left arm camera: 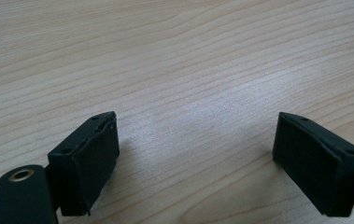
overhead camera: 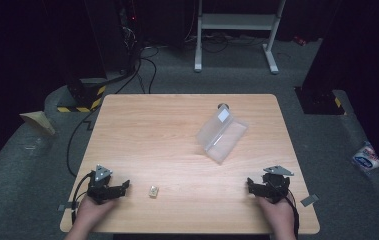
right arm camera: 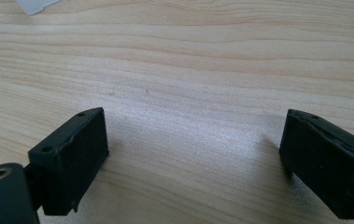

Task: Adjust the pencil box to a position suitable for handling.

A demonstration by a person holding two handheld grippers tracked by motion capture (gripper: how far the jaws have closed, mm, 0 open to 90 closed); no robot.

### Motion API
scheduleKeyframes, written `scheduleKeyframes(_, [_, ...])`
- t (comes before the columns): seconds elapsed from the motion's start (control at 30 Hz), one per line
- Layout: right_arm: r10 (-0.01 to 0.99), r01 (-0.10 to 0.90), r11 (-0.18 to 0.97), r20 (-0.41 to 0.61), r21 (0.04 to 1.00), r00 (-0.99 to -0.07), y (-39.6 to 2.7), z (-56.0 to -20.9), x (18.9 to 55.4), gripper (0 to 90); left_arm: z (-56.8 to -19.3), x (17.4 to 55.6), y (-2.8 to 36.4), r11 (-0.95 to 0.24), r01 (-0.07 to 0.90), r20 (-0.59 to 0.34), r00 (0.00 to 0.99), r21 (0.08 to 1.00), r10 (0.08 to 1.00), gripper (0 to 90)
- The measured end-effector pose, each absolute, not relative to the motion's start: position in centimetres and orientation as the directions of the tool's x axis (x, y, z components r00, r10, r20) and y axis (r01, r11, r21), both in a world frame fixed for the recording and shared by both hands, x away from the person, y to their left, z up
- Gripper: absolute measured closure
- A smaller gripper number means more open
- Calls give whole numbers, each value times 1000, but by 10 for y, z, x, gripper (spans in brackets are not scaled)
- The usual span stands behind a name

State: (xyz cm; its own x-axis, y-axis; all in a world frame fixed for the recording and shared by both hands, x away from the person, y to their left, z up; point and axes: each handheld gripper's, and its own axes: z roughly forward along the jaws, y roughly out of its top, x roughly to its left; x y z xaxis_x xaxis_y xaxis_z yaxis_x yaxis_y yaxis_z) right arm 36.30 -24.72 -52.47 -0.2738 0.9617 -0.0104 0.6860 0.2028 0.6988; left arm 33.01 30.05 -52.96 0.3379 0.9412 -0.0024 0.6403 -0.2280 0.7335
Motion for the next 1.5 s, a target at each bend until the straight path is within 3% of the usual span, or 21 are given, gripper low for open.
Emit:
scheduleKeyframes(0.6, [957, 681, 217, -13, 699, -291, -248, -525, 363, 76, -530, 331, 298, -230, 639, 8, 331, 734, 944, 143])
scheduleKeyframes(0.83, [952, 648, 232, -31, 725, -305, -244, -520, 361, 127, -530, 330, 298, -217, 646, 6, 311, 732, 950, 131])
scheduleKeyframes(1.2, [934, 598, 239, -12, 765, -357, -223, -517, 358, 282, -530, 331, 299, -251, 644, 5, 359, 723, 933, 73])
scheduleKeyframes(1.5, [914, 578, 273, -20, 769, -404, -201, -514, 355, 299, -530, 332, 298, -256, 644, -1, 370, 721, 929, 59])
